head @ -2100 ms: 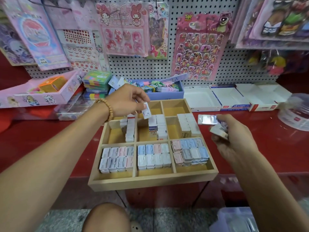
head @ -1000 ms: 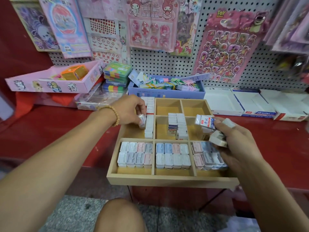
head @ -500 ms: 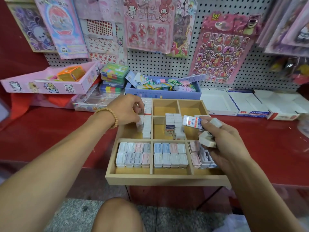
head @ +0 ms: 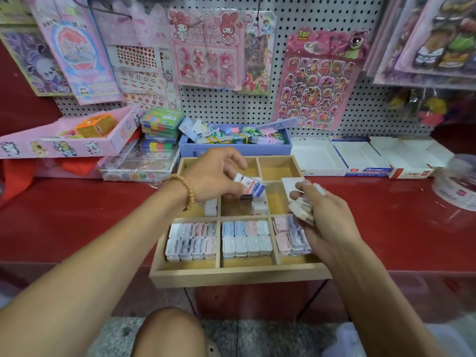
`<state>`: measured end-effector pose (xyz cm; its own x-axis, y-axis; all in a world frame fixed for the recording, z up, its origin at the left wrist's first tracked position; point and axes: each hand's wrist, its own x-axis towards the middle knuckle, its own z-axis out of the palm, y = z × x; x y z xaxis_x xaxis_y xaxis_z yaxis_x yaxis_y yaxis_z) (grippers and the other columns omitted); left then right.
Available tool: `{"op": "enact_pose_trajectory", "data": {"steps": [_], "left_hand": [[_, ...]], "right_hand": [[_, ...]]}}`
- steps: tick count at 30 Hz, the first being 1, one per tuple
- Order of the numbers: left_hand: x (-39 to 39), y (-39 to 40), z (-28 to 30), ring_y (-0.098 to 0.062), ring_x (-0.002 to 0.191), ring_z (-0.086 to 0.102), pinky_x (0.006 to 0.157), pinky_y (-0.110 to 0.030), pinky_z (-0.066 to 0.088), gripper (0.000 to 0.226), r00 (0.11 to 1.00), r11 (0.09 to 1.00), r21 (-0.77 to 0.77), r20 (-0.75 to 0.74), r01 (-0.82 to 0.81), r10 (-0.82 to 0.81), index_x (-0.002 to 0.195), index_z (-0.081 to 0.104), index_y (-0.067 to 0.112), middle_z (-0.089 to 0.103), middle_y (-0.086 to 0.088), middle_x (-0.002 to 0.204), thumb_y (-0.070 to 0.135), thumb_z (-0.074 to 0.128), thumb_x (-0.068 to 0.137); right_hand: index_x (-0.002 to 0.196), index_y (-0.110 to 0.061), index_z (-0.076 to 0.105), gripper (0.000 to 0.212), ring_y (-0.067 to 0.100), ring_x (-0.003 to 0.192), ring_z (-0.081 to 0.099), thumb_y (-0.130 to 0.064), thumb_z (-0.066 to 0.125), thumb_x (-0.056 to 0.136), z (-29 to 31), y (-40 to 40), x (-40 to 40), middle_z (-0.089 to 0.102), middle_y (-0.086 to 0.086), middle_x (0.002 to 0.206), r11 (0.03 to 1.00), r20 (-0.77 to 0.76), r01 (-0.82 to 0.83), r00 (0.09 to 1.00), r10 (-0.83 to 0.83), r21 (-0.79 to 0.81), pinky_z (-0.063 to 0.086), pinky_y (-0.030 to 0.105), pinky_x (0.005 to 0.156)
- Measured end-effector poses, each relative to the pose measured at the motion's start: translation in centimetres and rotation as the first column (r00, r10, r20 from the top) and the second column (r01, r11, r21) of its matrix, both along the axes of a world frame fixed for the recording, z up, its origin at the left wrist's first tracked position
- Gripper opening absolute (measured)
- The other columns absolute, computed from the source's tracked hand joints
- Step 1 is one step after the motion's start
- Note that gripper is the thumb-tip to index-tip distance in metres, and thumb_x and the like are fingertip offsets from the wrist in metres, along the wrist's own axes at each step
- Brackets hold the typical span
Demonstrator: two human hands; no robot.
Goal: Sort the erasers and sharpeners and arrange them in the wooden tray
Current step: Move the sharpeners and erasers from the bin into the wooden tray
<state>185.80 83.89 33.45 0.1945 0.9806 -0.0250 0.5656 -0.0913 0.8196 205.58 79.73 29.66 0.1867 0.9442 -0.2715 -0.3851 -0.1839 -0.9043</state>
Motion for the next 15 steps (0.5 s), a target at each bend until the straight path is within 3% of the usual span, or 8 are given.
{"op": "enact_pose_trajectory", "data": {"steps": [2,5,10,13,15], "left_hand": [[-0.7,0.6,-0.4,-0.011,0.058,0.059,0.052,-0.021,0.047,0.031,0.974,0.998,0.055,-0.220,-0.036,0.047,0.084,0.059,0.020,0.062,0.007,0.065,0.006,0.083,0.072],[-0.4,1.0,-1.3,-0.012,0.076,0.062,0.068,-0.027,0.051,0.026,0.868,0.992,0.121,-0.495,0.035,0.030,0.078,0.060,0.026,0.063,0.009,0.078,0.017,0.084,0.071],[1.2,1.4,-2.9,-0.011,0.079,0.056,0.071,-0.023,0.042,0.024,0.864,0.976,0.199,-0.503,0.084,0.028,0.076,0.058,0.025,0.053,0.016,0.074,0.015,0.081,0.076],[1.9,1.7,-3.8,-0.010,0.079,0.055,0.072,-0.024,0.044,0.025,0.869,0.972,0.227,-0.492,0.066,0.056,0.079,0.059,0.024,0.051,0.016,0.075,0.013,0.081,0.074],[2.2,1.8,-4.4,-0.014,0.084,0.056,0.075,-0.028,0.046,0.029,0.864,0.969,0.237,-0.500,0.077,0.054,0.078,0.056,0.025,0.049,0.014,0.078,0.008,0.079,0.073]], "right_hand": [[0.093,-0.007,0.065,0.015,0.015,0.060,0.059,-0.020,0.060,0.098,-0.4,0.0,0.8,0.067,0.009,0.085,0.993,-0.127,0.035,0.991,-0.050,-0.114,0.045,0.027,0.054],[0.097,-0.004,0.063,0.011,0.017,0.064,0.057,-0.013,0.063,0.091,-0.9,0.0,1.6,0.065,0.014,0.094,0.979,-0.266,0.026,0.960,-0.081,-0.203,0.047,0.025,0.050],[0.112,-0.001,0.059,0.033,0.020,0.074,0.057,0.001,0.041,0.084,-0.4,-0.1,2.1,0.061,0.018,0.115,0.992,-0.361,0.013,0.931,-0.058,-0.123,0.048,0.027,0.059],[0.116,-0.004,0.059,0.042,0.026,0.086,0.063,0.011,0.037,0.084,-0.3,0.1,2.5,0.063,0.020,0.119,0.996,-0.268,-0.001,0.963,-0.022,-0.087,0.049,0.031,0.073],[0.116,-0.004,0.059,0.042,0.031,0.092,0.066,0.016,0.038,0.085,-0.3,0.1,2.5,0.064,0.023,0.116,0.997,-0.185,-0.003,0.983,-0.011,-0.077,0.049,0.040,0.084]]}}
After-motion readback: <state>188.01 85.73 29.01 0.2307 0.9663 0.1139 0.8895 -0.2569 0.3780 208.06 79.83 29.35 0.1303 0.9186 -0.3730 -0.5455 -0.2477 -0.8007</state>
